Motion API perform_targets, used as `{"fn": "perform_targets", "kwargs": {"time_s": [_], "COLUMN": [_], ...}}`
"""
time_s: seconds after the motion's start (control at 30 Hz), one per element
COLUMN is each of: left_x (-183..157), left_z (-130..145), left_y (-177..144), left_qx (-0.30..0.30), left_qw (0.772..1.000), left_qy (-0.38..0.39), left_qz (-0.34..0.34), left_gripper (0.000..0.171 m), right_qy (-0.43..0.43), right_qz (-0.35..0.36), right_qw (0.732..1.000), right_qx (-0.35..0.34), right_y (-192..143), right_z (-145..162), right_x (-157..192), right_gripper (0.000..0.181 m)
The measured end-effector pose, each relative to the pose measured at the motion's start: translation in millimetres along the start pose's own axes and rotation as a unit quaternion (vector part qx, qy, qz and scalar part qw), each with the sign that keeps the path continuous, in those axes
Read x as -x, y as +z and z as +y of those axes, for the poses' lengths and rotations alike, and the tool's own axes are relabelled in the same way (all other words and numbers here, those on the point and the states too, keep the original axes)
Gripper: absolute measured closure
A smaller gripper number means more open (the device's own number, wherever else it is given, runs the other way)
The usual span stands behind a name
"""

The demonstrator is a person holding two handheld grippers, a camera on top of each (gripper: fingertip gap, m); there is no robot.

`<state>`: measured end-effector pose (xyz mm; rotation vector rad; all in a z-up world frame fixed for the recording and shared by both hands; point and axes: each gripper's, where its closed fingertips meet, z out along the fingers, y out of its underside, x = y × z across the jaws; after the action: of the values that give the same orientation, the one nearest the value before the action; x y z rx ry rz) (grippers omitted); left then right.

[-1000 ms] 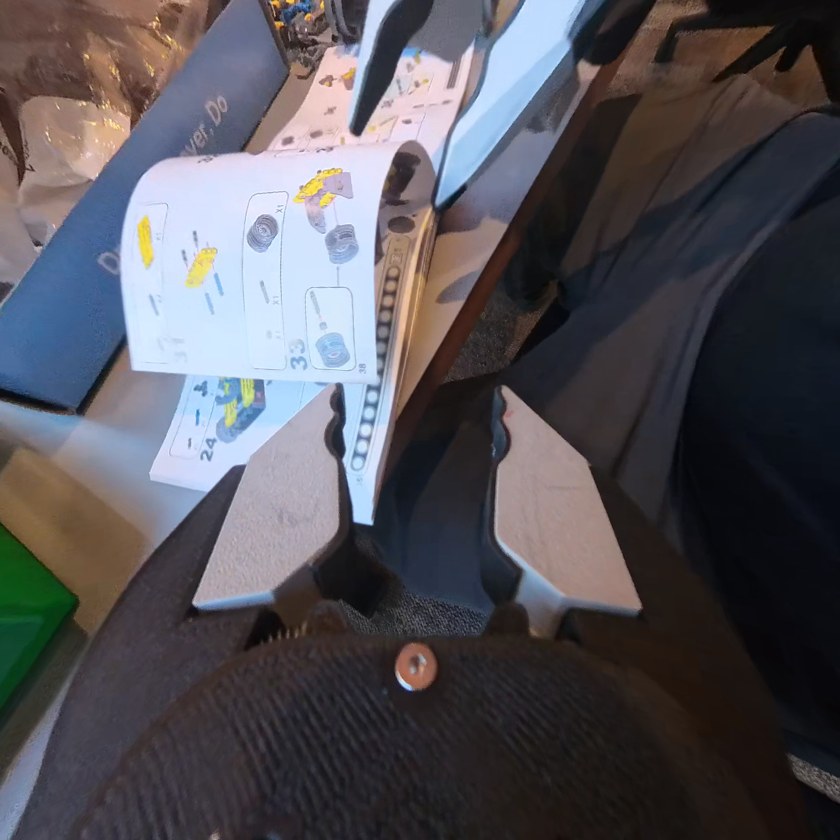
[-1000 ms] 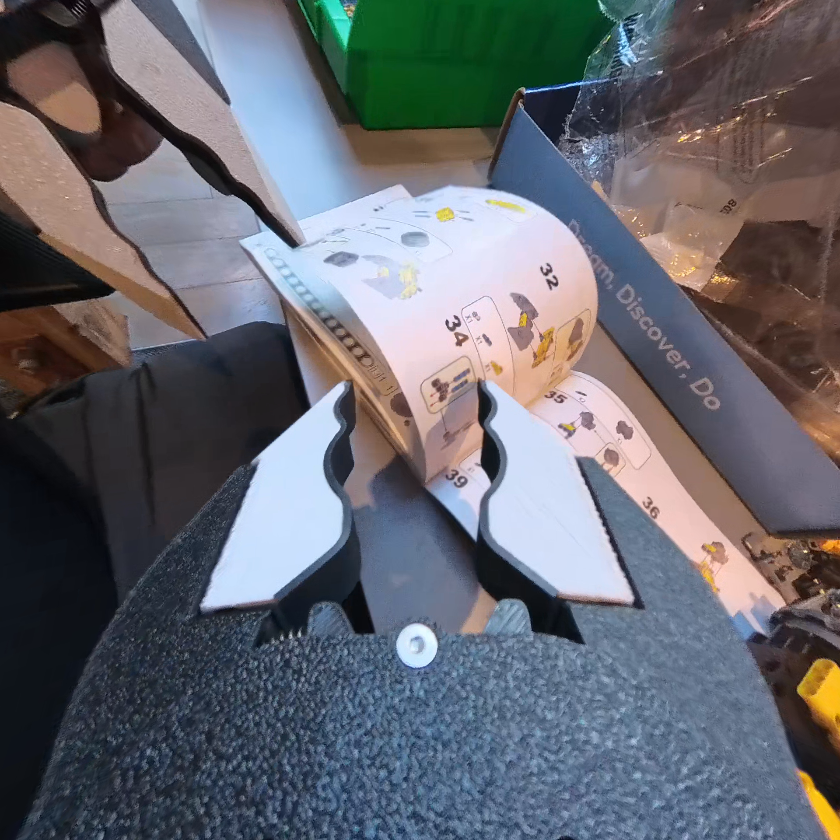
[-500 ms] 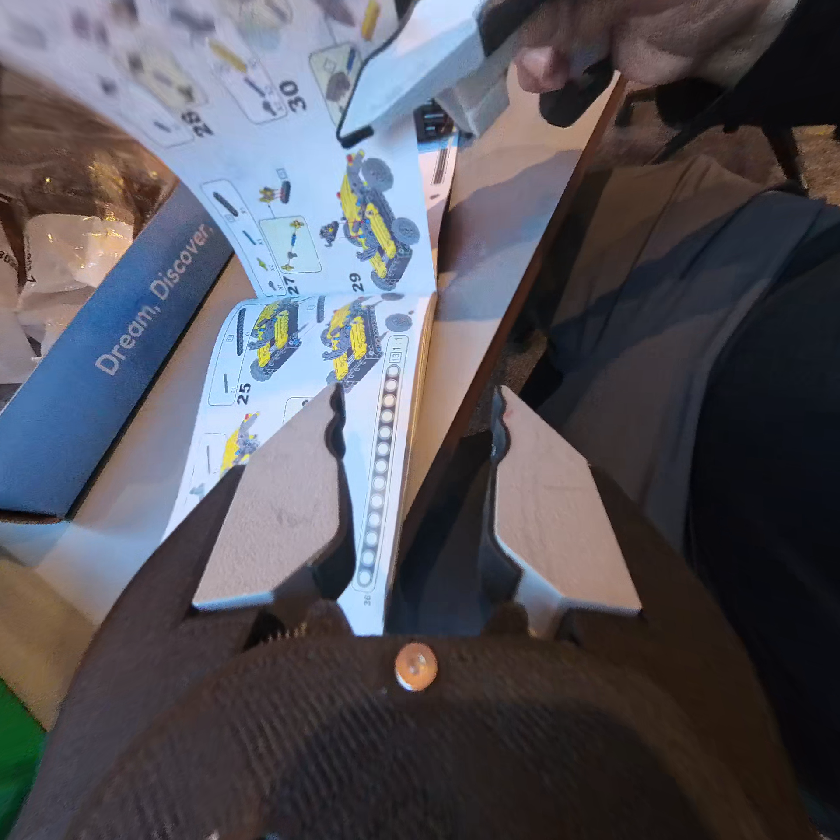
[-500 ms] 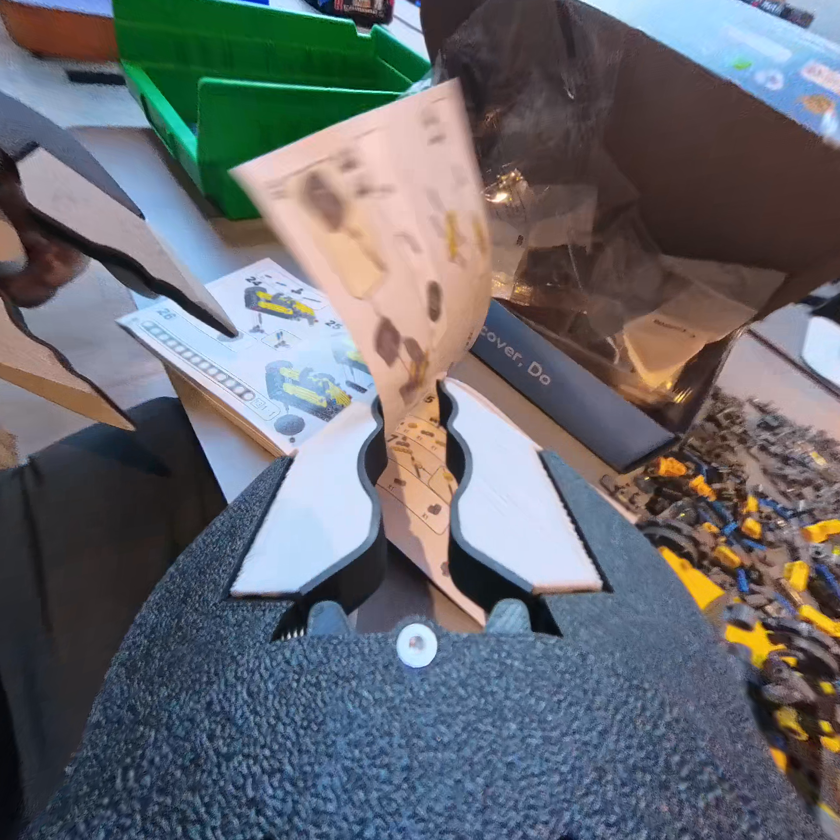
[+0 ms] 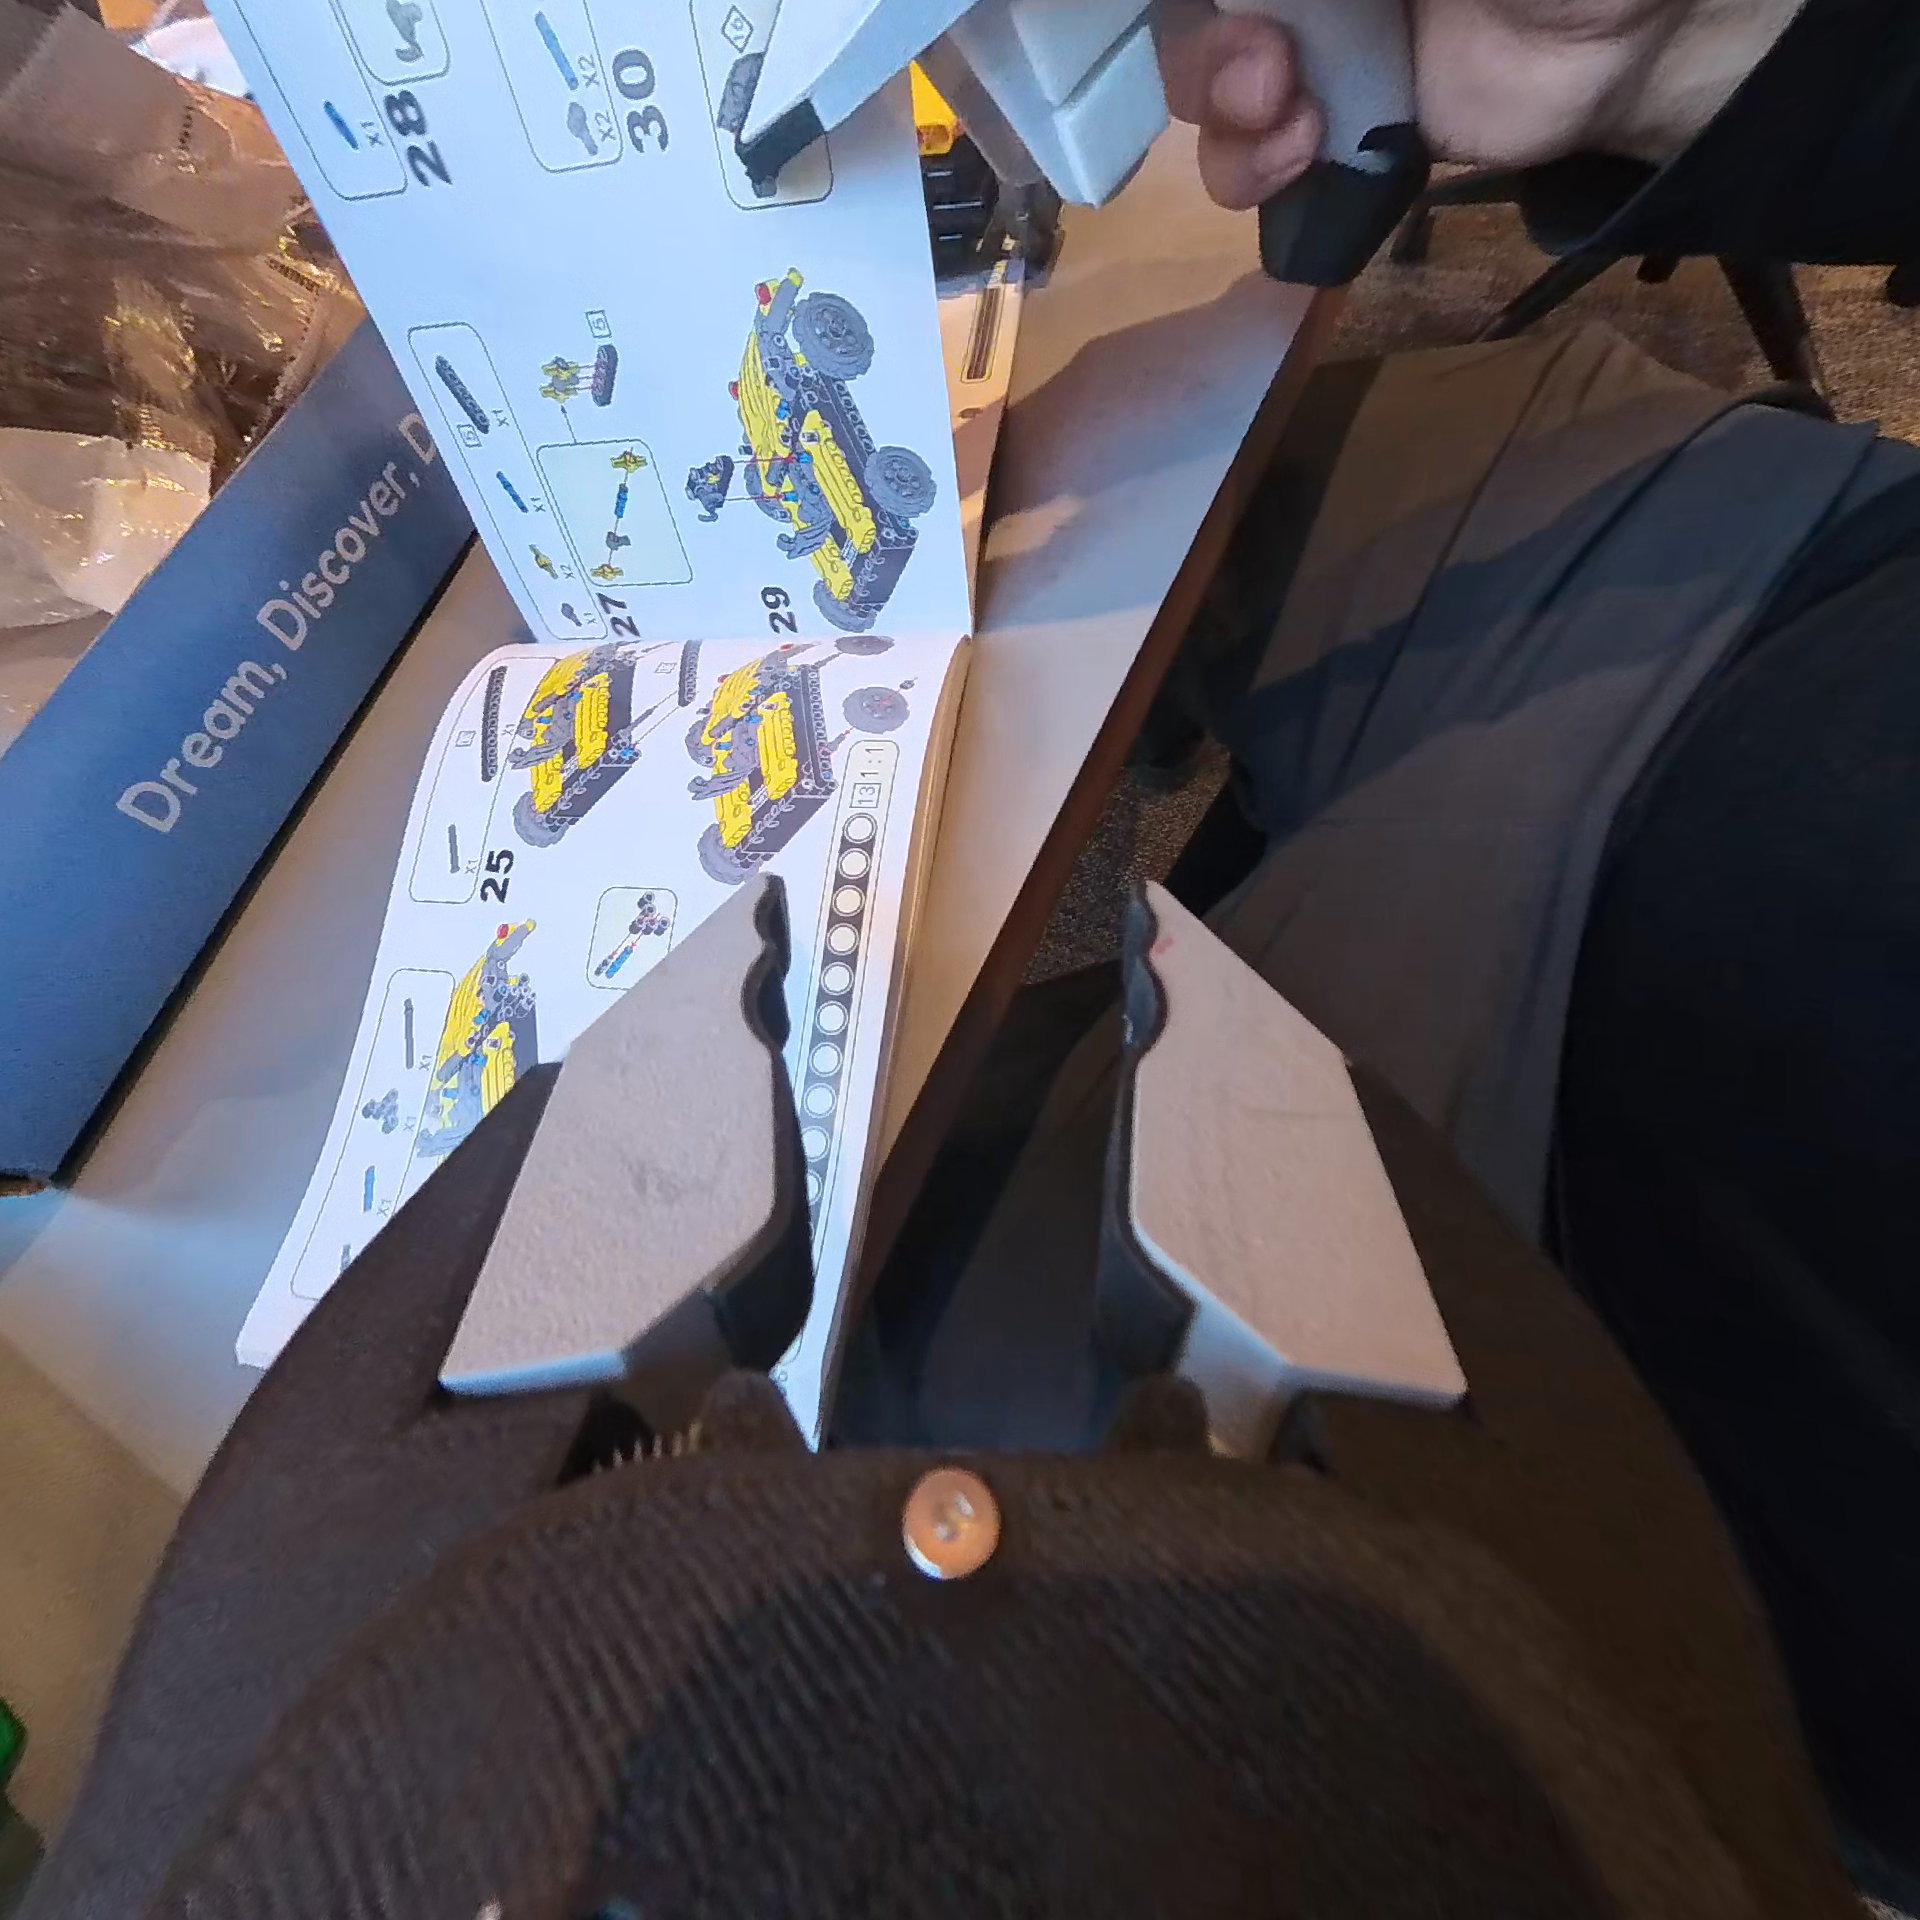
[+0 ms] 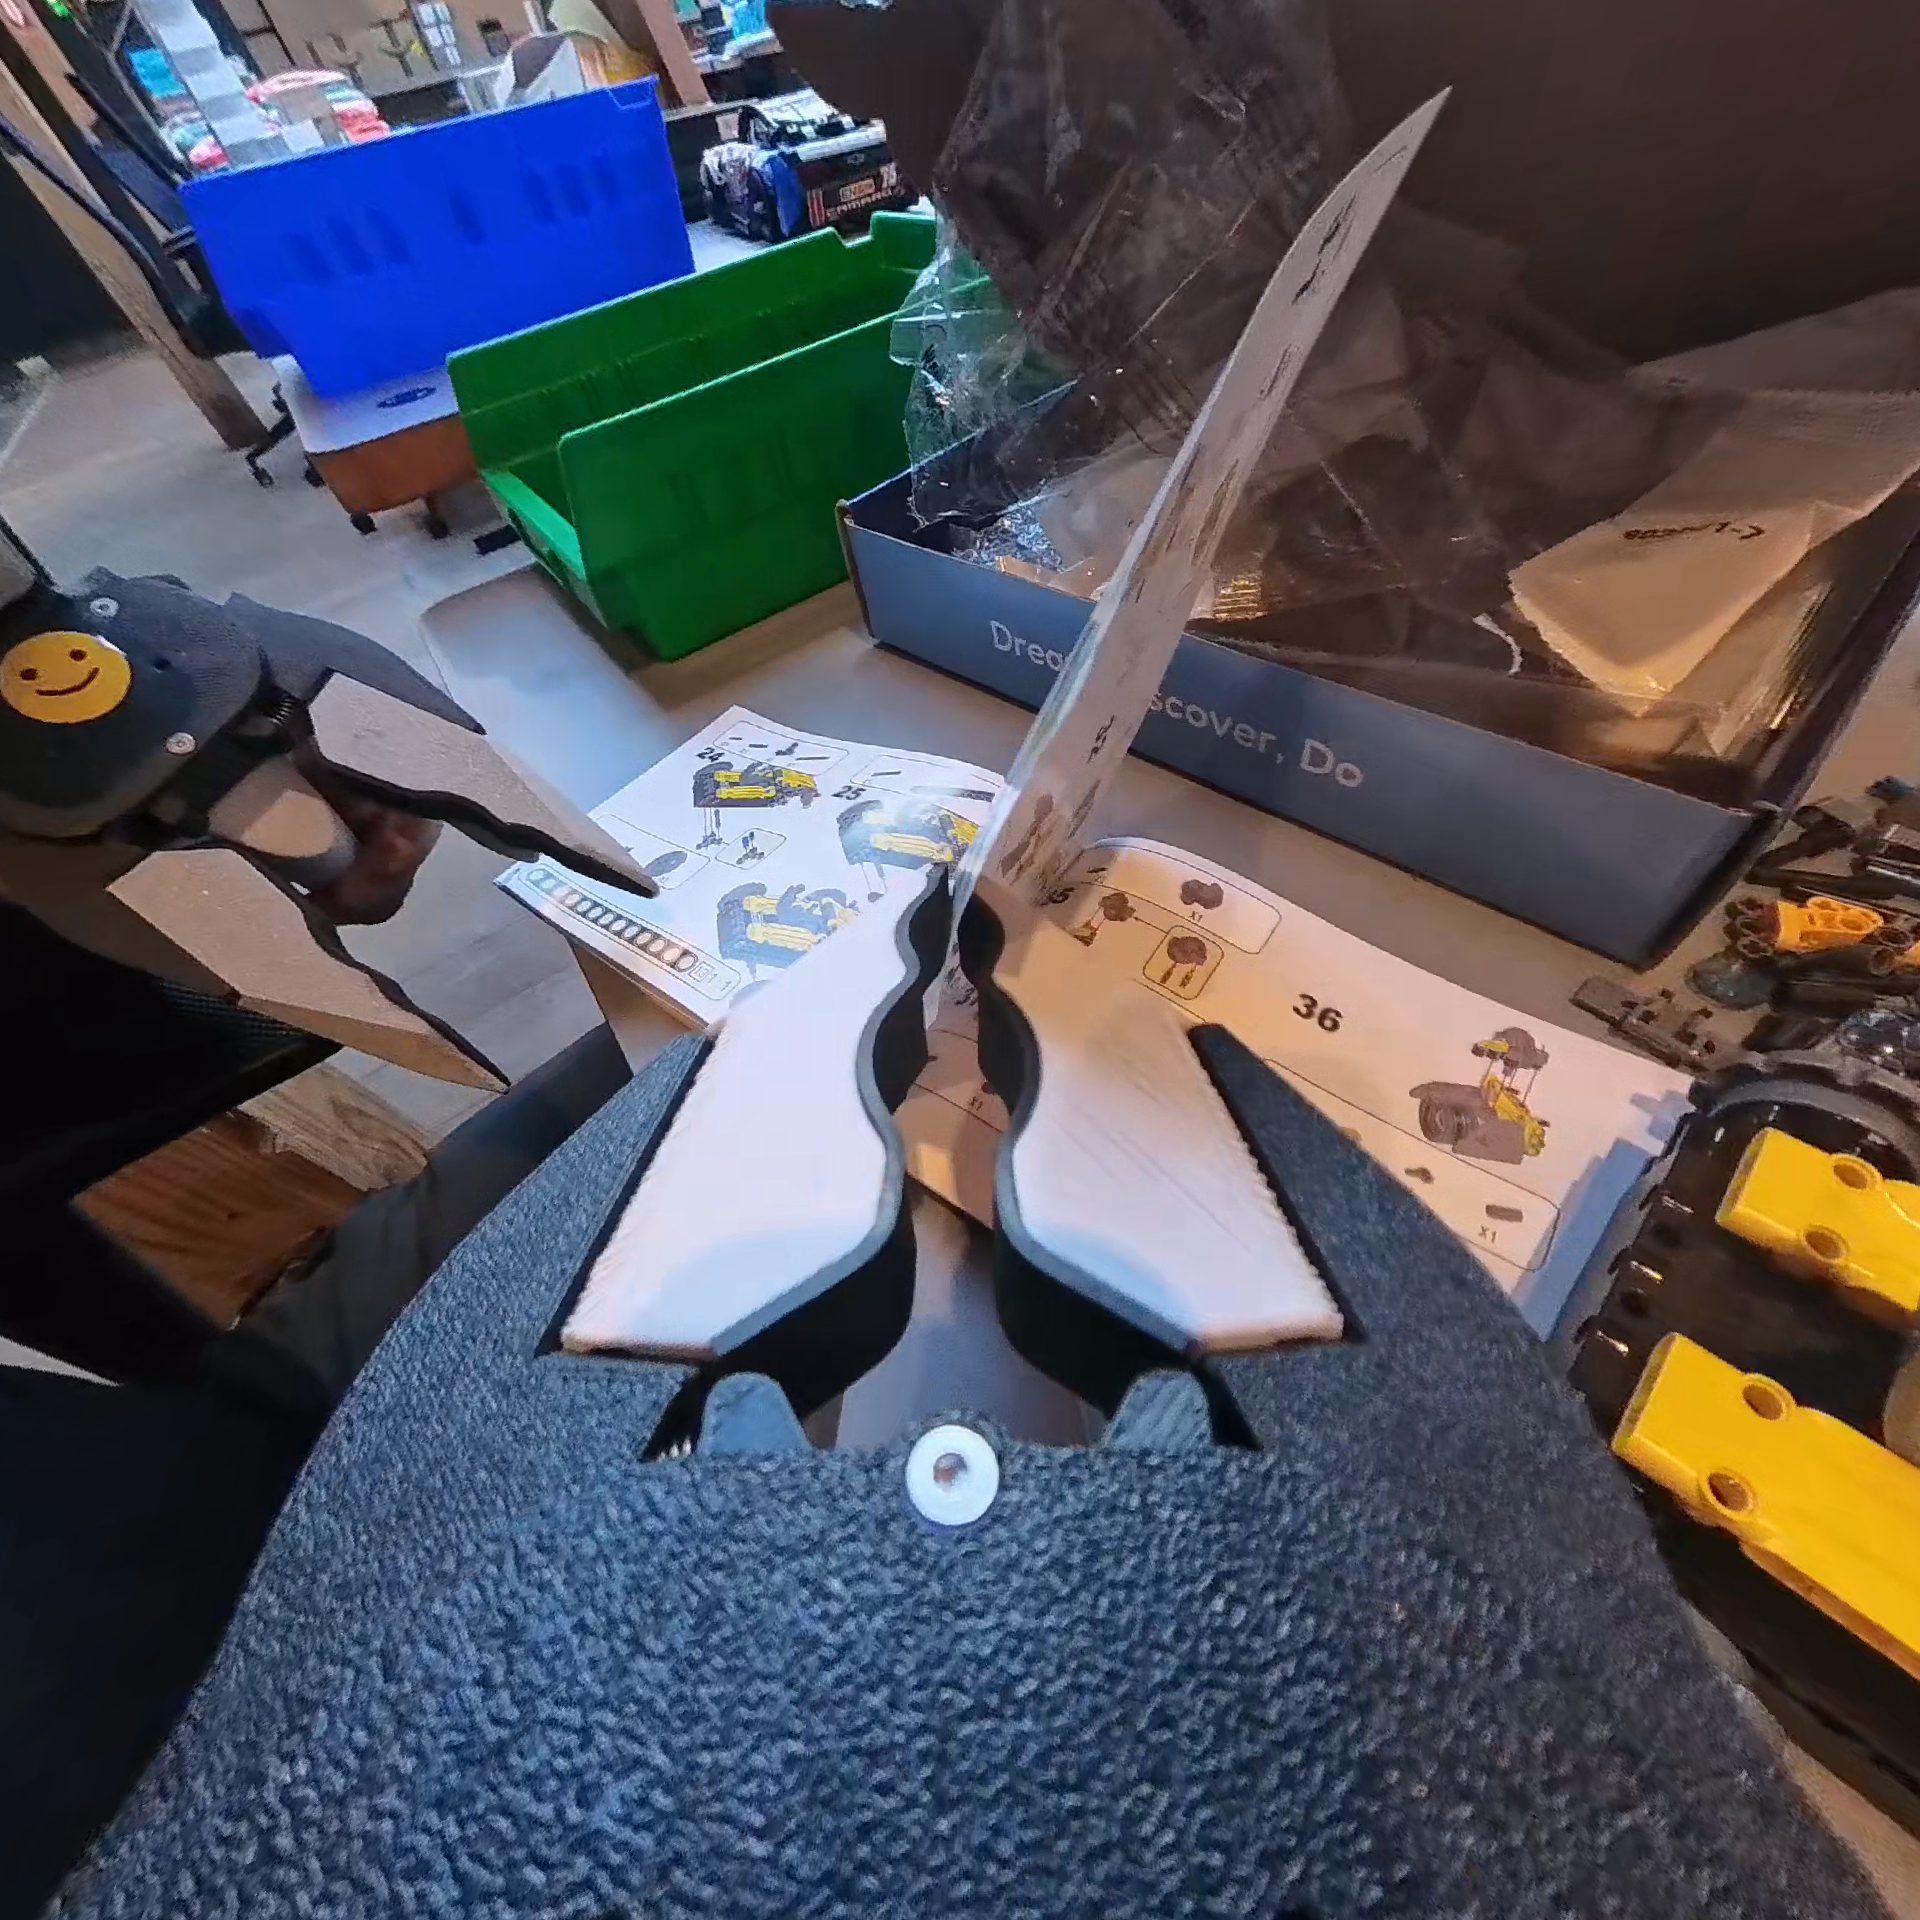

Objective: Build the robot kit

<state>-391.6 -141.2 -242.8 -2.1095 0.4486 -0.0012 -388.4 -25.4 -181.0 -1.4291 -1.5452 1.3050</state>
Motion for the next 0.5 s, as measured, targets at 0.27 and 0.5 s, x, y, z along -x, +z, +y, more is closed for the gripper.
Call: {"fn": "perform_targets", "kwargs": {"time_s": [0.27, 0.5], "left_x": [0.8, 0.5], "left_z": [4.9, 7.6], "left_y": [-2.2, -6.5], "left_qx": [0.001, -0.007], "left_qw": [1.0, 1.0], "left_qy": [-0.014, -0.027], "left_qz": [-0.01, -0.015], "left_gripper": [0.108, 0.108], "right_qy": [0.007, 0.005], "right_qz": [0.001, 0.01], "right_qw": [1.0, 1.0], "right_qx": [0.001, -0.002], "right_y": [-3.5, -12.9], "right_z": [1.1, -1.0], "right_x": [-1.8, -6.2], "right_gripper": [0.175, 0.173]}}
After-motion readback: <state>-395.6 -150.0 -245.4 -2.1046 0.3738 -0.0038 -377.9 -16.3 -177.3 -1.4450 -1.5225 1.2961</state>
